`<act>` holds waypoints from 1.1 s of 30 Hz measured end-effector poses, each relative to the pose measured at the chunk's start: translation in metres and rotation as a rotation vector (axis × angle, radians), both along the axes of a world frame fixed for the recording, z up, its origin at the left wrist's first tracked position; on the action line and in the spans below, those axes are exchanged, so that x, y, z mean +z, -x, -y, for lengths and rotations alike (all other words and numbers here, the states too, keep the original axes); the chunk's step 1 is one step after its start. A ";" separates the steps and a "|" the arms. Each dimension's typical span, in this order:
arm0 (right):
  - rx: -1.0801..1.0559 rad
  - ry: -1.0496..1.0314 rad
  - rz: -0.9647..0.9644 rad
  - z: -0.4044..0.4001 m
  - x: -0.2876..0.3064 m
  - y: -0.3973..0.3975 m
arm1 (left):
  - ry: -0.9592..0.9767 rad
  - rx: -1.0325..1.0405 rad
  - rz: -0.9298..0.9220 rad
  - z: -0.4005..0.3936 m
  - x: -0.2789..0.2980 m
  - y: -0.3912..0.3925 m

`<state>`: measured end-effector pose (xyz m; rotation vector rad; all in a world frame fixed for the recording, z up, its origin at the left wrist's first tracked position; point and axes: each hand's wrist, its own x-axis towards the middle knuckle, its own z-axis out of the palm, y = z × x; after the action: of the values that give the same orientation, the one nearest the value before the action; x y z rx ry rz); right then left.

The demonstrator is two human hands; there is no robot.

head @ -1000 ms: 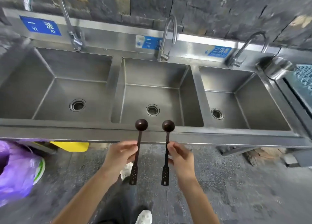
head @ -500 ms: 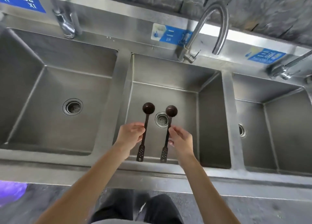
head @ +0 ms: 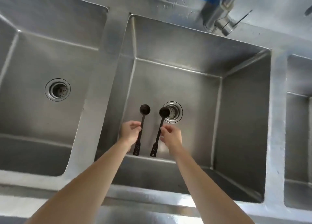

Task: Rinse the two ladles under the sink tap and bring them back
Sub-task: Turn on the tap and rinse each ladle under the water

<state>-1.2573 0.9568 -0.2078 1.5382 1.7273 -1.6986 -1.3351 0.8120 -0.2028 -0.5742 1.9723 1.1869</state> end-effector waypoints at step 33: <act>0.067 0.035 0.032 -0.014 -0.041 -0.001 | 0.197 -0.055 -0.111 -0.003 -0.039 -0.008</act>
<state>-1.2568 0.9707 -0.2484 1.4679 1.7049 -1.6545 -1.3275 0.8153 -0.2414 -0.5593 2.2019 1.0168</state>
